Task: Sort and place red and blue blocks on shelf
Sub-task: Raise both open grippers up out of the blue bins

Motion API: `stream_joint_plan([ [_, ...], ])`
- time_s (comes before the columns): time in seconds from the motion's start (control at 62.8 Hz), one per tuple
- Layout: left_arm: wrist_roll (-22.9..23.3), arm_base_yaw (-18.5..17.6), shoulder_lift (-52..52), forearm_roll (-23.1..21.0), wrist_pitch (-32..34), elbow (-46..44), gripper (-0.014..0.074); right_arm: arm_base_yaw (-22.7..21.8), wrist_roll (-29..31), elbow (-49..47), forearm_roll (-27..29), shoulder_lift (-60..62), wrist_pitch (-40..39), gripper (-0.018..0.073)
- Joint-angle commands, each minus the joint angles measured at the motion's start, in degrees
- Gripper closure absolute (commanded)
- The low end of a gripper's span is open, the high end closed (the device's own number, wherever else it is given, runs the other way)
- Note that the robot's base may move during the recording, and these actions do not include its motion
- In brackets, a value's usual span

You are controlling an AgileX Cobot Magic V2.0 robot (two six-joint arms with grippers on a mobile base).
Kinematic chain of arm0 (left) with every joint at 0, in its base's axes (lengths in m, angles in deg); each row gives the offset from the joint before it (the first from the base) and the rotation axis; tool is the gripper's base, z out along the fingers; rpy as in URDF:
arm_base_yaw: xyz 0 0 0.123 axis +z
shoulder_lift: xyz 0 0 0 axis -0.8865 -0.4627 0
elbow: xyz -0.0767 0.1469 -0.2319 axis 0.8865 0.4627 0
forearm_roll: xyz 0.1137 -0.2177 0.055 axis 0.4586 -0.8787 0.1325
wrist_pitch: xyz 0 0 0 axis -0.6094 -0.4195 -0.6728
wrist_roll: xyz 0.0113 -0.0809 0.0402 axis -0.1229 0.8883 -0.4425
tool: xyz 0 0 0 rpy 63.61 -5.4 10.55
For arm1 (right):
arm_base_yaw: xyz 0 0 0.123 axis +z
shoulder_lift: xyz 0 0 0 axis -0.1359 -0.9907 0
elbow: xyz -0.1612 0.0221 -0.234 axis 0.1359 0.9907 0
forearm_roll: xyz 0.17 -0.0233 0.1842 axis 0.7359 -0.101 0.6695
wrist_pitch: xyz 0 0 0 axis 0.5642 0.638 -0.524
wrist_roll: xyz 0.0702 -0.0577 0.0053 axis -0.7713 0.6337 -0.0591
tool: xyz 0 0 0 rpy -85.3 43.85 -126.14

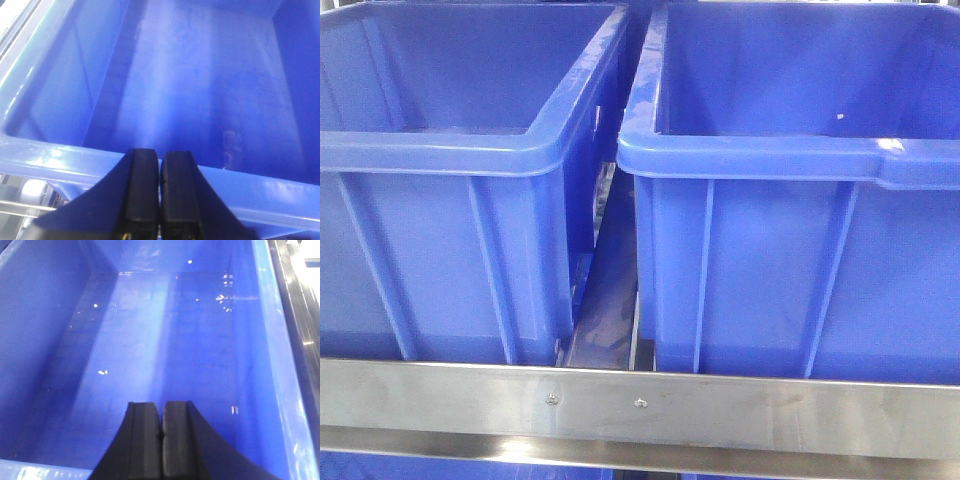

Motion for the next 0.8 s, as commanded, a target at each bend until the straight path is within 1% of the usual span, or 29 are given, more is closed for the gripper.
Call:
stream_joint_plan([
  [0.0,0.07,-0.05,0.2,-0.31,4.24,-1.64,0.0471,0.05,0.52,-1.55,-0.37,0.07,-4.02,0.051],
  [0.78,0.07,-0.05,0.2,-0.31,4.24,-1.64,0.0472,0.05,0.52,-1.55,-0.37,0.02,-3.96,0.051],
])
